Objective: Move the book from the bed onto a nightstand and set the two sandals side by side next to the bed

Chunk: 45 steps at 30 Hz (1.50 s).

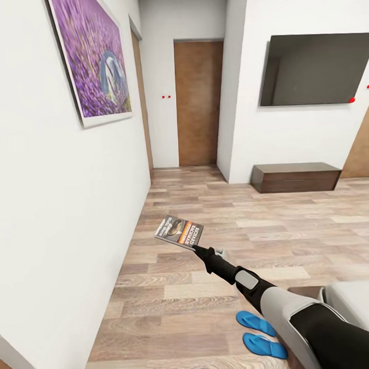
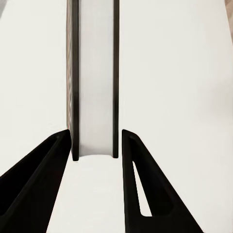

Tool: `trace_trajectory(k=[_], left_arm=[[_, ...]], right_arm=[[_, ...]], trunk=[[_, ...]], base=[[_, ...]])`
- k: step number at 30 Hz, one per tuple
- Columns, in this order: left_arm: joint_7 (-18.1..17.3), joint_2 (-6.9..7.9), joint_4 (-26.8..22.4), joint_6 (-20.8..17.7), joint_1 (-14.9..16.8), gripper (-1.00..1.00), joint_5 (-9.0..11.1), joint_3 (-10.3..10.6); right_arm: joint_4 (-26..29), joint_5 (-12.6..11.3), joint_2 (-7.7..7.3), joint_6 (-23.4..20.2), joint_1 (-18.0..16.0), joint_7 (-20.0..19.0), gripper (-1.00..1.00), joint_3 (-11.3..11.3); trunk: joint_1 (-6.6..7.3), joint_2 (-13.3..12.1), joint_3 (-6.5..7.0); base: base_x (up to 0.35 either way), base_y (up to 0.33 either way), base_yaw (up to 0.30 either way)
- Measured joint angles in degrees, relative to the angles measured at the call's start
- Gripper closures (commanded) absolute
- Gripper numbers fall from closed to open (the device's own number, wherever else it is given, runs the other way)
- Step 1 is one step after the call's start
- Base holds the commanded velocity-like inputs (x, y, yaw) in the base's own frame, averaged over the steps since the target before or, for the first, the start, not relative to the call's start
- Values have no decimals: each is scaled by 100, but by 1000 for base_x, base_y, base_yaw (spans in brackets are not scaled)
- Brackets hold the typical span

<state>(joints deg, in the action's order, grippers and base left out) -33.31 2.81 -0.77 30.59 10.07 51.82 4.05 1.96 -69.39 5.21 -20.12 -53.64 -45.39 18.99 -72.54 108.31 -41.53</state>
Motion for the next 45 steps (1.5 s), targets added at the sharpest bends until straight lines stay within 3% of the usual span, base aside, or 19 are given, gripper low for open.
trace_trajectory(k=[45], left_arm=[[0, 26, 0, -3, 0, -100, 0, 0]], right_arm=[[1, 2, -3, -1, 1, 0, 100, 0]], trunk=[[0, 0, 0]], base=[[219, 112, 0]])
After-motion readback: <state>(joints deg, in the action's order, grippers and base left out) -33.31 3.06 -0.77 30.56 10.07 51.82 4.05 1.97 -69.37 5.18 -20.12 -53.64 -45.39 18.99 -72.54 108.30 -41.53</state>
